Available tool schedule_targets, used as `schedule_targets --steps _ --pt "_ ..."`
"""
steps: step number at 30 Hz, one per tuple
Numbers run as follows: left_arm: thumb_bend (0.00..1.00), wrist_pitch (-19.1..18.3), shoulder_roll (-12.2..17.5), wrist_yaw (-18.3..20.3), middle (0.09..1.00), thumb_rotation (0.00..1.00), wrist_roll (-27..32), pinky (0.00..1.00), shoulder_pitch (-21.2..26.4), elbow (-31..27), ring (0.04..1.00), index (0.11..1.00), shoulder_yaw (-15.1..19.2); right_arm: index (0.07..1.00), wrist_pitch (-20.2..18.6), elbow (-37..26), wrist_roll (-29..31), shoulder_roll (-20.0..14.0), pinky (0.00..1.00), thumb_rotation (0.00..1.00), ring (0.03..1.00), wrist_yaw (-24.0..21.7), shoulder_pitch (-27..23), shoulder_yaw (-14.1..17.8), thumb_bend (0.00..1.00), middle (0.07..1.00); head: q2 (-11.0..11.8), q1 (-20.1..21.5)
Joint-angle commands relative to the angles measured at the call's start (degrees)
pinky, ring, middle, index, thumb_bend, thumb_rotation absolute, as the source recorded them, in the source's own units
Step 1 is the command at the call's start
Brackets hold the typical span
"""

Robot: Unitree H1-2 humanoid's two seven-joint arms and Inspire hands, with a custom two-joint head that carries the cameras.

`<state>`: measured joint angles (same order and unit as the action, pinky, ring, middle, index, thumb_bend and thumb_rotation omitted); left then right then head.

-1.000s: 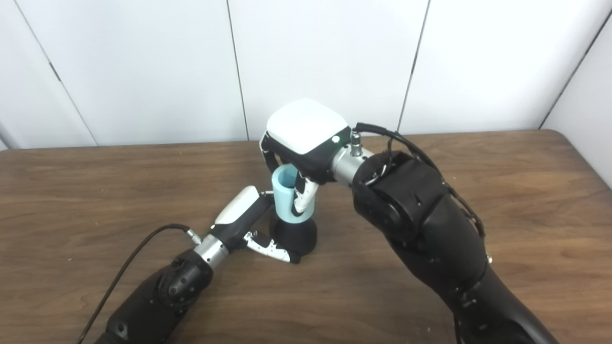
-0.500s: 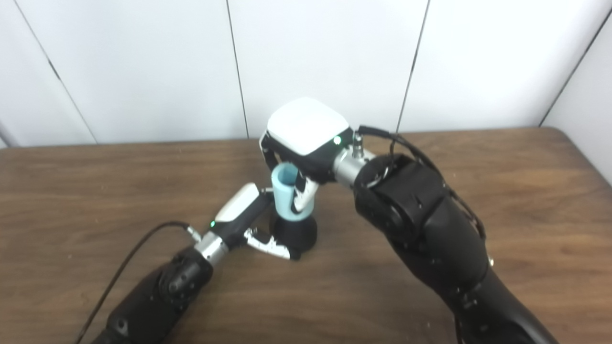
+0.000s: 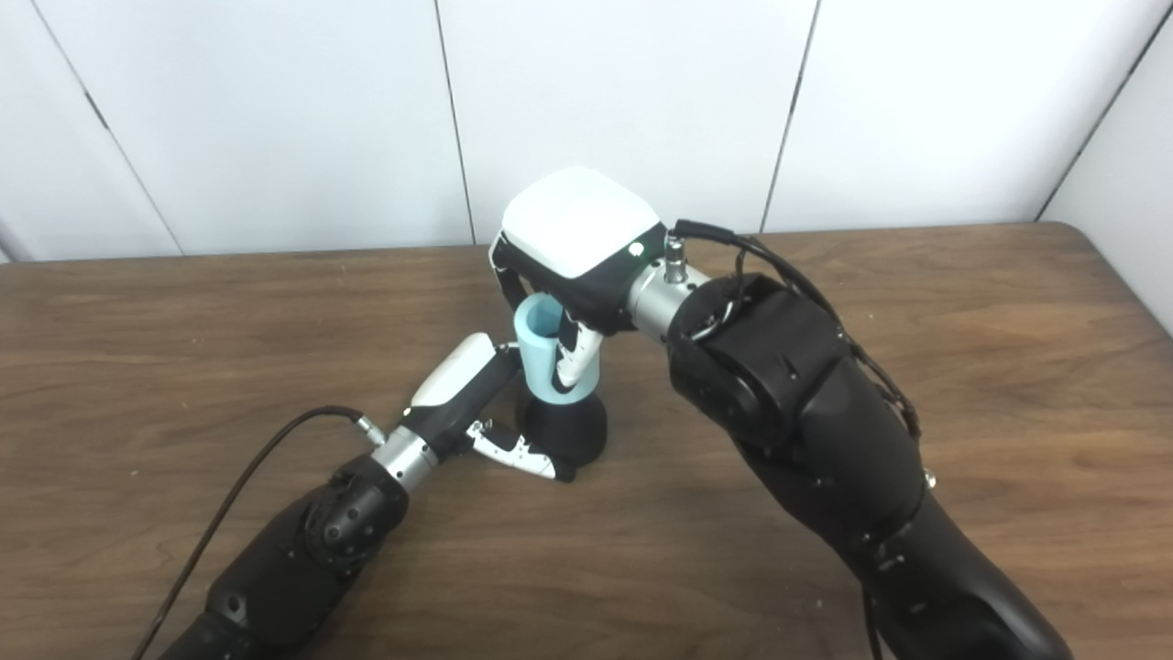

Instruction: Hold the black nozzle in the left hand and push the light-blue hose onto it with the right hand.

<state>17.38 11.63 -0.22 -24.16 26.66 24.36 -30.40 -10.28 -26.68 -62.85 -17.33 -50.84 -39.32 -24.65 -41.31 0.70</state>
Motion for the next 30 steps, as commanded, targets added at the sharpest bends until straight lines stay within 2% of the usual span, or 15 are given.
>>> schedule_targets --steps 1,12,17,18,21,22,25,27,30 --pt "0.52 -5.0 1.0 8.0 0.46 0.08 -3.3 0.75 -8.7 5.2 0.574 0.475 -4.7 0.471 1.9 2.0 1.0 0.0 0.04 0.0 0.121 -3.5 0.4 -1.9 0.53 0.426 -0.1 0.0" --pt "0.52 -5.1 1.0 8.0 0.46 0.08 -3.2 0.75 -8.8 4.8 0.577 0.475 -4.7 0.476 2.0 1.8 2.0 -0.8 0.04 0.0 0.117 -2.4 2.2 -1.3 0.53 0.449 -0.2 -0.1" --pt "0.52 -5.1 1.0 8.1 0.46 0.08 -3.2 0.75 -8.8 5.1 0.577 0.475 -4.7 0.47 1.8 2.0 2.3 -0.9 0.03 0.0 0.107 -2.0 3.3 -1.2 0.53 0.407 -0.2 0.1" --pt "0.52 -5.1 1.0 8.0 0.46 0.08 -3.2 0.75 -8.7 5.2 0.577 0.475 -4.7 0.474 1.7 2.0 2.4 -0.9 0.03 0.0 0.103 -2.2 3.3 -1.1 0.53 0.444 -0.2 0.0" --pt "0.52 -5.2 0.9 8.0 0.46 0.08 -3.3 0.75 -8.7 5.3 0.578 0.474 -4.7 0.473 1.4 2.1 2.4 -0.9 0.03 0.0 0.104 -2.5 3.1 -1.1 0.53 0.467 -0.2 0.0" --pt "0.52 -5.2 0.9 7.9 0.46 0.08 -3.3 0.75 -8.7 5.3 0.576 0.474 -4.7 0.472 1.3 2.1 2.4 -0.9 0.03 0.0 0.106 -2.6 3.0 -1.1 0.53 0.432 -0.2 0.0" --pt "0.52 -5.3 0.9 7.9 0.46 0.08 -3.3 0.75 -8.8 5.0 0.568 0.475 -4.7 0.472 1.3 2.0 2.6 -0.9 0.03 0.0 0.11 -2.2 3.1 -0.9 0.53 0.407 -0.2 0.0" --pt "0.52 -5.4 0.9 7.9 0.46 0.08 -3.3 0.75 -8.8 5.0 0.568 0.475 -4.7 0.473 1.3 1.8 2.7 -0.9 0.03 0.0 0.105 -2.0 3.3 -0.8 0.53 0.454 -0.3 0.0" --pt "0.52 -5.4 0.9 7.9 0.46 0.08 -3.2 0.75 -8.7 4.9 0.568 0.475 -4.6 0.474 1.3 1.5 2.5 -0.8 0.03 0.0 0.101 -1.7 4.0 -0.8 0.53 0.469 -0.3 -0.1"
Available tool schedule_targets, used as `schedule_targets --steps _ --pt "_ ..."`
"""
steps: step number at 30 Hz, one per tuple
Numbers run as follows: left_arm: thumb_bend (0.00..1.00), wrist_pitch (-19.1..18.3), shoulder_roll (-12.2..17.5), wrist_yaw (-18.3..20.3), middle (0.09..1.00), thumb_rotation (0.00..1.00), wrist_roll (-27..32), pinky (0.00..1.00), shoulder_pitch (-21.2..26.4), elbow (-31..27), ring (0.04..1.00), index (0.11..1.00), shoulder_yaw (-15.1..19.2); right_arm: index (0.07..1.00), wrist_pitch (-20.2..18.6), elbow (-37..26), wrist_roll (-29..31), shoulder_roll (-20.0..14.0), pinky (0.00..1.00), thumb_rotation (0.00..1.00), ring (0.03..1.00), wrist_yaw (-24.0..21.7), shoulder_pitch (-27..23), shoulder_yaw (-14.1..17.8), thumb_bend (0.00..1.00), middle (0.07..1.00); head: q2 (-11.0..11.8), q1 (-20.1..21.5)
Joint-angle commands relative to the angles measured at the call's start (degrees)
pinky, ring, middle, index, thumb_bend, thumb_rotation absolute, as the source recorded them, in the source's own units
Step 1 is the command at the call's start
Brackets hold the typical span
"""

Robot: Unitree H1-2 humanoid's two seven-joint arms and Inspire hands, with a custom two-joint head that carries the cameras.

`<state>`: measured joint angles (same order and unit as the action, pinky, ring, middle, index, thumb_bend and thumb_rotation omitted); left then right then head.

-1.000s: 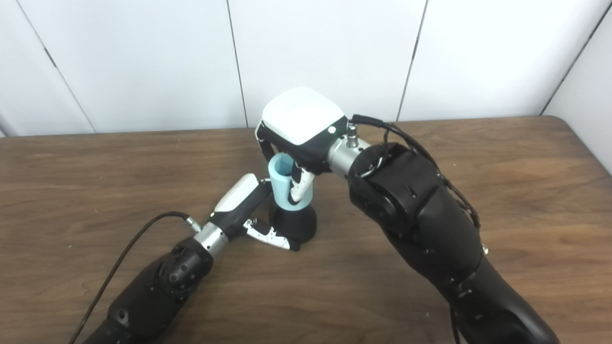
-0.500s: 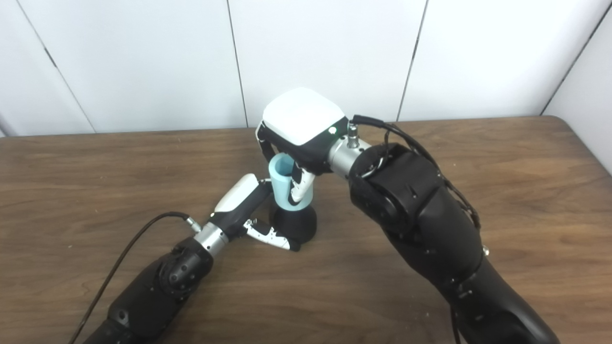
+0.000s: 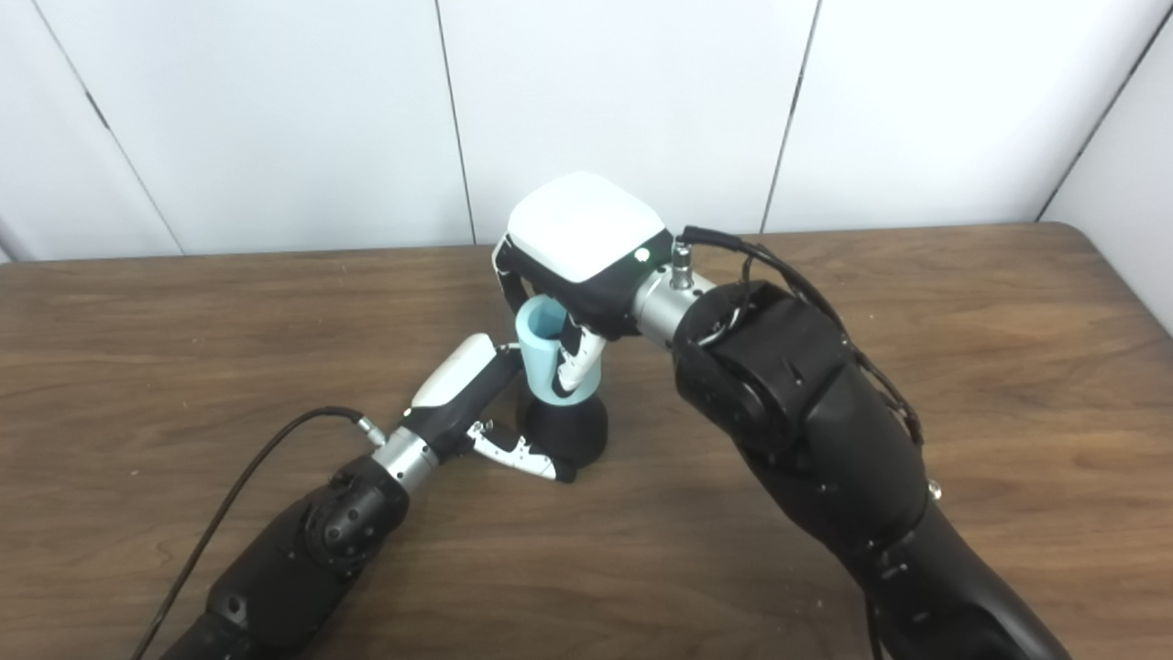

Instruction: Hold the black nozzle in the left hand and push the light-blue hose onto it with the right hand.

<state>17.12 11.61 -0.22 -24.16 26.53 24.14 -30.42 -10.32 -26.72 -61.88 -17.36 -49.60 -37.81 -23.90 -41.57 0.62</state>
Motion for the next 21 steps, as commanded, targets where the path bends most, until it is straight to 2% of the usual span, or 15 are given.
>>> schedule_targets --steps 1,21 --pt "0.52 -5.1 0.9 7.9 0.46 0.08 -3.2 0.75 -8.6 5.1 0.568 0.475 -4.6 0.477 1.3 1.5 1.4 -0.7 0.02 0.0 0.097 -2.9 2.7 -1.5 0.53 0.469 -0.1 0.0" --pt "0.52 -5.0 1.0 7.9 0.461 0.08 -3.0 0.75 -8.7 4.9 0.575 0.475 -4.5 0.48 1.2 3.0 1.6 -0.4 0.02 0.0 0.092 -2.5 3.4 -1.6 0.53 0.47 -0.2 0.1"
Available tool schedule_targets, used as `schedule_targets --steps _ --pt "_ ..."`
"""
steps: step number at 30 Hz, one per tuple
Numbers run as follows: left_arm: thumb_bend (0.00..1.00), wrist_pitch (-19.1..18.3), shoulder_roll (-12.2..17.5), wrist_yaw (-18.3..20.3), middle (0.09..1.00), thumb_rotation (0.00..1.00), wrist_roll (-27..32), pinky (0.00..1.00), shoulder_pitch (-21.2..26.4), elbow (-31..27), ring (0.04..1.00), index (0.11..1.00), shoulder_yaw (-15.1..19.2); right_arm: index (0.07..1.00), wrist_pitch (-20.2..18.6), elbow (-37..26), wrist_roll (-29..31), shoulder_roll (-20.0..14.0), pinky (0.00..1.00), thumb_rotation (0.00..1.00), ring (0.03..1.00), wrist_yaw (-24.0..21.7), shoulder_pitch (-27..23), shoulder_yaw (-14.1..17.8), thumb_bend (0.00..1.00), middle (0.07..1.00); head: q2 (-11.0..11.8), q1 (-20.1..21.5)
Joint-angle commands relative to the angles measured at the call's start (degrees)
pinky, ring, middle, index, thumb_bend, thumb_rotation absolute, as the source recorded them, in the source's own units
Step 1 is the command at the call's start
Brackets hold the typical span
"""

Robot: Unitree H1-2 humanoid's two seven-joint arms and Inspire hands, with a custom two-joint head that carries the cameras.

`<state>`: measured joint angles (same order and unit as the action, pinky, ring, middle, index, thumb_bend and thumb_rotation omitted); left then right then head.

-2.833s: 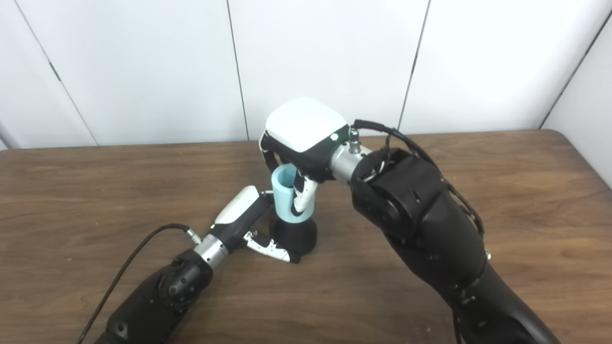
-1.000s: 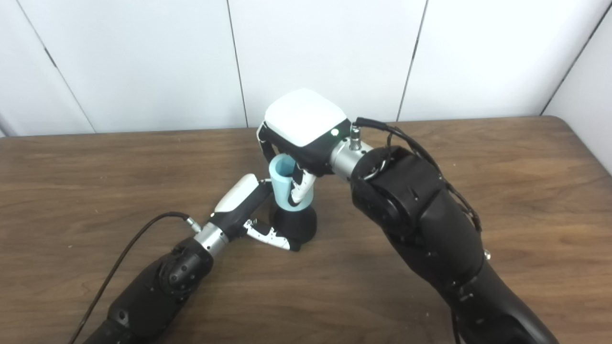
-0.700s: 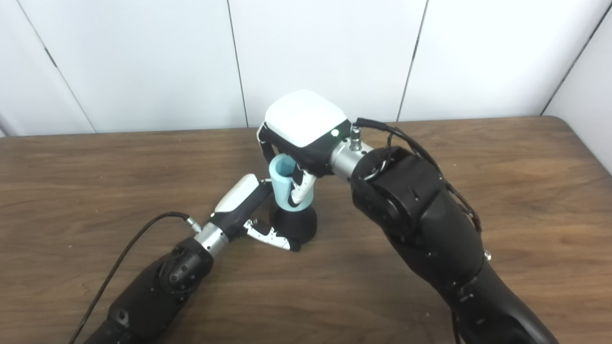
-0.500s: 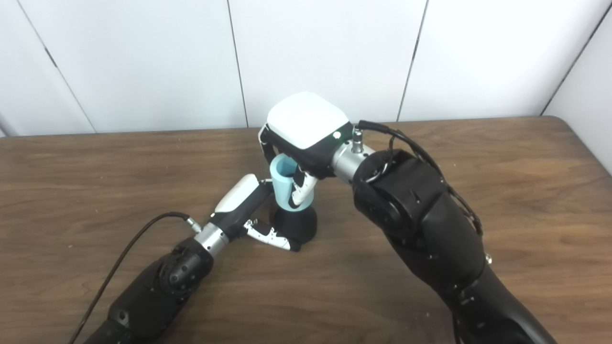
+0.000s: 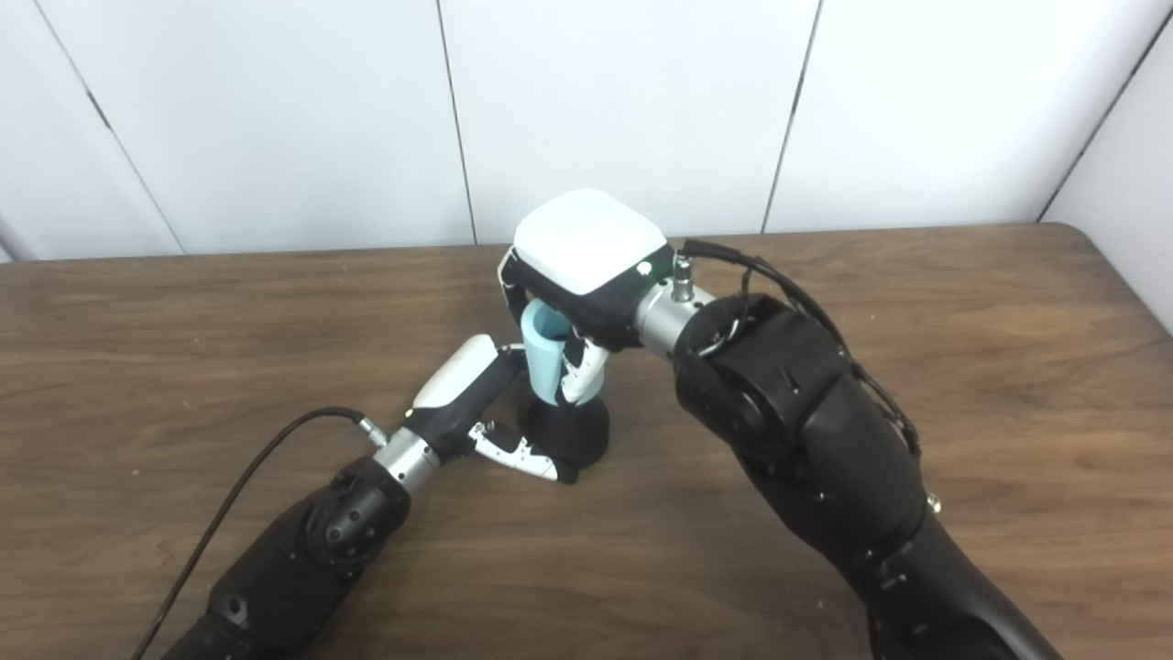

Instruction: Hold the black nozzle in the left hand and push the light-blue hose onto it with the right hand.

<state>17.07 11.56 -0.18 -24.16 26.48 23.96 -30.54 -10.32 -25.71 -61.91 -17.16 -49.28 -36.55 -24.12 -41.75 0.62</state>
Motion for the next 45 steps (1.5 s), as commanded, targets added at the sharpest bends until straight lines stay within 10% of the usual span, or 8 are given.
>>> schedule_targets --steps 1,18,22,33,45 --pt "0.52 -4.9 1.1 7.8 0.462 0.09 -3.0 0.75 -8.7 5.2 0.576 0.475 -4.4 0.475 1.2 2.2 1.7 -0.6 0.02 0.0 0.096 -2.7 2.2 -1.3 0.53 0.47 0.0 0.1" --pt "0.52 -5.1 1.2 8.1 0.456 0.09 -2.8 0.75 -8.8 5.0 0.569 0.474 -4.4 0.483 0.7 2.6 2.0 -0.1 0.03 0.0 0.099 -2.4 1.9 -1.1 0.53 0.453 0.0 0.2" --pt "0.52 -5.2 1.1 8.2 0.463 0.09 -3.0 0.75 -8.6 5.3 0.585 0.475 -4.5 0.741 2.1 2.4 1.0 -0.2 0.53 0.33 0.626 0.3 2.0 -1.1 0.92 0.715 0.0 0.2" --pt "0.52 -5.6 1.2 8.4 0.464 0.08 -3.2 0.75 -8.7 4.7 0.585 0.475 -4.6 0.802 9.2 1.9 2.6 -0.8 0.75 0.41 0.796 12.1 4.5 0.8 1.0 0.829 -0.1 0.2" --pt "0.52 -5.2 1.2 8.4 0.463 0.08 -3.0 0.75 -8.6 4.9 0.58 0.475 -4.6 0.779 12.6 -0.1 5.1 -1.9 0.75 0.39 0.804 17.0 7.1 4.7 1.0 0.833 -0.2 -0.1"
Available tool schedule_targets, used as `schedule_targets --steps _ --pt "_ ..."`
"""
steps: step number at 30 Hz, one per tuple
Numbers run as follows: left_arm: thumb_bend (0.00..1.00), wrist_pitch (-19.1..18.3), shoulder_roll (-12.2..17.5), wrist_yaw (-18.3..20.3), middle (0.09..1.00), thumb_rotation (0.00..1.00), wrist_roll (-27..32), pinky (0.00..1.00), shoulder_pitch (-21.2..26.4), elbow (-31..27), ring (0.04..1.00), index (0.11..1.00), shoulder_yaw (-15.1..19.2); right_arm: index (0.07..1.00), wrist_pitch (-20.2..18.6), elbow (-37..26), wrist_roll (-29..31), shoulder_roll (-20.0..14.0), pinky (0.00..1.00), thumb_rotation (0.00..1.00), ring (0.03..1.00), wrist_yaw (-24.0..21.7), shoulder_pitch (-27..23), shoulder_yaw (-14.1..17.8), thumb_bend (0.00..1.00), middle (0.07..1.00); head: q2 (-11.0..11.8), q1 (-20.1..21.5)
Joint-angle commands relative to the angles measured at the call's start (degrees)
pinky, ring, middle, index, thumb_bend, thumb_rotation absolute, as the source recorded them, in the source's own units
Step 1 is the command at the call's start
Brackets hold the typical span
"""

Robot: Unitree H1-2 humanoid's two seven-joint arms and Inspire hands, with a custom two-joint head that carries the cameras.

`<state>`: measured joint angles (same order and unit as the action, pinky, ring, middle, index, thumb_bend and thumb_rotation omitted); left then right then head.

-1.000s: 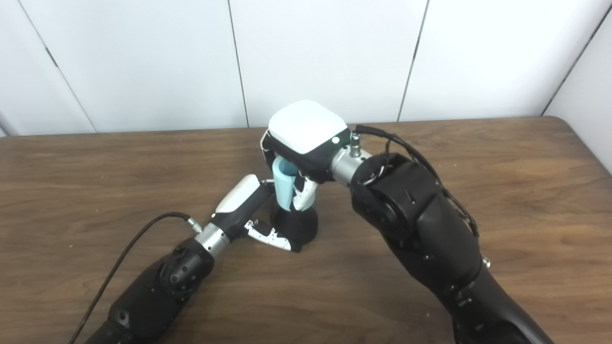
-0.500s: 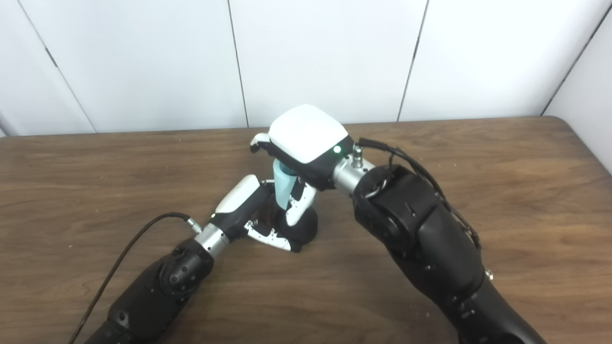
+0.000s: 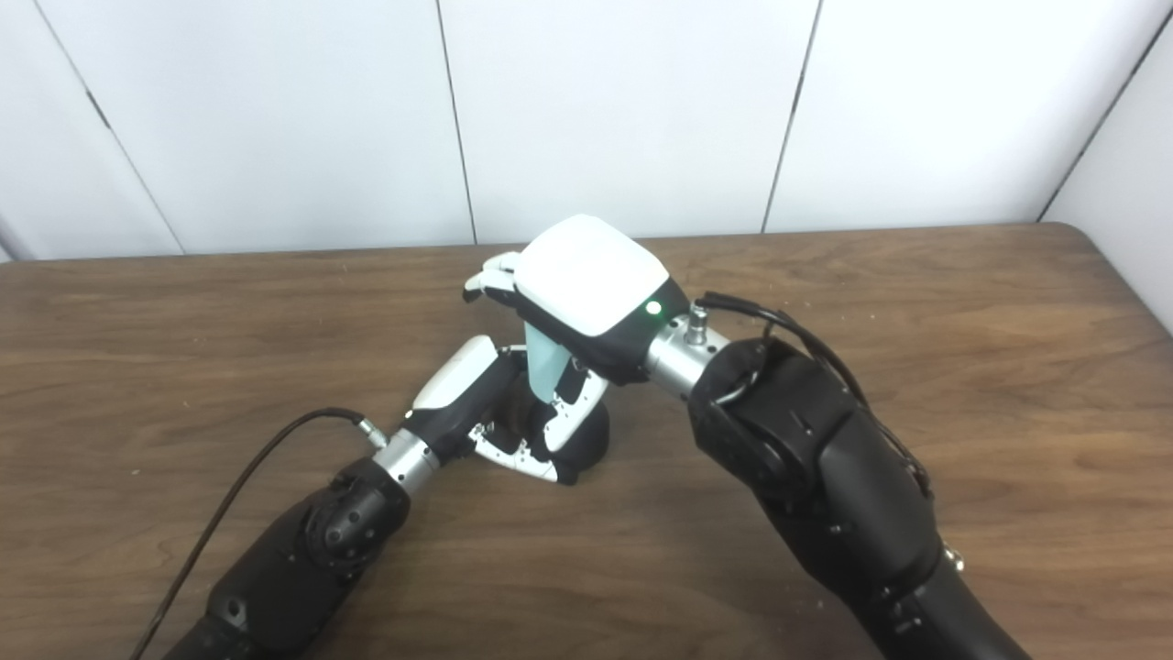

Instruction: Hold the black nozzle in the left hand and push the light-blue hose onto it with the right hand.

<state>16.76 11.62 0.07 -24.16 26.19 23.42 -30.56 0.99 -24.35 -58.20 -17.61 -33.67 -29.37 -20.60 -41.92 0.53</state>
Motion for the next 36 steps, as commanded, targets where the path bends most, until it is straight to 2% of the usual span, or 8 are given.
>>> schedule_targets --steps 1,6,11,14,21,30,36 --pt "0.52 -4.8 1.1 8.1 0.463 0.08 -3.0 0.75 -8.4 5.4 0.58 0.475 -4.6 0.777 2.0 -1.9 2.1 -1.7 0.76 0.38 0.81 2.7 0.3 2.0 1.0 0.838 -0.1 0.0" --pt "0.52 -4.7 1.0 8.0 0.463 0.08 -3.1 0.75 -8.3 5.8 0.58 0.475 -4.6 0.789 6.6 -2.5 6.5 -3.7 0.76 0.38 0.827 9.6 3.0 6.3 0.99 0.844 0.1 0.3" --pt "0.52 -4.6 0.8 8.0 0.463 0.08 -3.1 0.75 -8.1 6.3 0.581 0.475 -4.6 0.821 8.6 -3.7 9.8 -6.3 0.75 0.37 0.827 11.3 5.2 10.2 0.96 0.854 0.2 0.6" --pt "0.52 -4.6 0.7 8.0 0.464 0.08 -3.1 0.75 -8.0 6.4 0.585 0.475 -4.7 0.845 9.8 -3.8 10.5 -6.9 0.77 0.37 0.853 12.5 6.9 11.5 0.94 0.865 0.2 0.4" --pt "0.52 -4.9 0.8 8.4 0.471 0.09 -3.0 0.75 -8.3 5.6 0.589 0.475 -4.7 0.861 11.0 -2.7 10.0 -7.1 0.89 0.36 0.93 13.4 9.7 11.7 0.93 0.895 0.0 0.1" --pt "0.52 -5.0 0.8 8.4 0.468 0.08 -3.0 0.76 -8.2 5.8 0.582 0.475 -4.7 0.86 10.8 -1.8 10.0 -6.4 0.94 0.35 0.938 12.6 10.7 10.9 0.92 0.903 0.1 0.1" --pt "0.52 -5.0 0.8 8.3 0.465 0.08 -3.0 0.76 -8.1 5.8 0.576 0.475 -4.7 0.86 12.6 -1.5 10.7 -6.6 0.98 0.35 0.959 12.9 10.8 10.2 0.92 0.92 0.1 0.1"
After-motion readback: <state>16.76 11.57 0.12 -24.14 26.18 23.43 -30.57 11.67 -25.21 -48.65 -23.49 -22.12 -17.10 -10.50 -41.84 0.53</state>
